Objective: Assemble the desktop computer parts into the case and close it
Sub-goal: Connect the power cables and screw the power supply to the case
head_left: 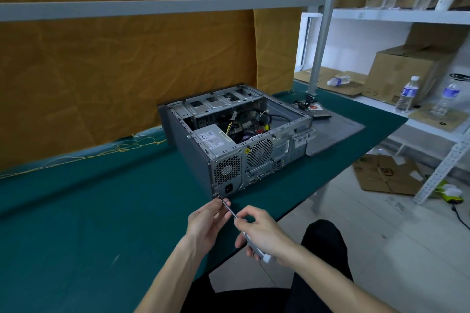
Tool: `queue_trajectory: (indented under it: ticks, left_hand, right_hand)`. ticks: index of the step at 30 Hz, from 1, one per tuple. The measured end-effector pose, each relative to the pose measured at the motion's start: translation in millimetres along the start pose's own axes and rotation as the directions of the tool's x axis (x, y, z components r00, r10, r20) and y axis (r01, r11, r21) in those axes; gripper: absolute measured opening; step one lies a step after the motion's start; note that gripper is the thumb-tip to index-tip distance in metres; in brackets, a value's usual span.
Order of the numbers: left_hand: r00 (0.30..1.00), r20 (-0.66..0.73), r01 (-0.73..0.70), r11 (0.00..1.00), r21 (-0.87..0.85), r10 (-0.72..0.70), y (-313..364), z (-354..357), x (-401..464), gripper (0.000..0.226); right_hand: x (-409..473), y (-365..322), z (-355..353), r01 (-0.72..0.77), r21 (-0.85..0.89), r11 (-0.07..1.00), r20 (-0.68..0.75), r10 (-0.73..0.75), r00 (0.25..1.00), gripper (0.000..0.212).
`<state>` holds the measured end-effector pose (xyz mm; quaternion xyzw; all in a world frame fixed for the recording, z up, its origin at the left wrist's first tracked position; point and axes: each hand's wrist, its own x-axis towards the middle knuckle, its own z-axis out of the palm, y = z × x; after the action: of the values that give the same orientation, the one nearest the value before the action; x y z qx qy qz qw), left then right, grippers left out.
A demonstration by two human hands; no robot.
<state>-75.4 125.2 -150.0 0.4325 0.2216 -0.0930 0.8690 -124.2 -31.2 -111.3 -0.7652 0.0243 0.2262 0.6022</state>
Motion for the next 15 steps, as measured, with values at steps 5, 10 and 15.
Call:
queue_trajectory:
  ticks: [5,10,15]
  left_hand:
    - [1.0,0.011,0.0,1.0,0.007,0.0,-0.6,-1.0,0.7,0.013]
    - [0.986,0.095,0.128,0.989,0.069,-0.134,5.5,-1.3,-0.7,0.022]
    - [0.997,-0.005,0.075,0.98,0.182,-0.076,10.9,3.4,-1.4,0.013]
  right_hand:
    - [0.5,-2.3,2.3,0.001,0.047,0.999,0.006,-0.001,1.0,0.013]
    - [2.5,0.2,2.3,-0.057,0.11,0.992,0.034,0.054,0.998,0.024]
    - [-2.4,8.0,3.4,-0.147,0.064,0.987,0.015,0.147,0.989,0.037]
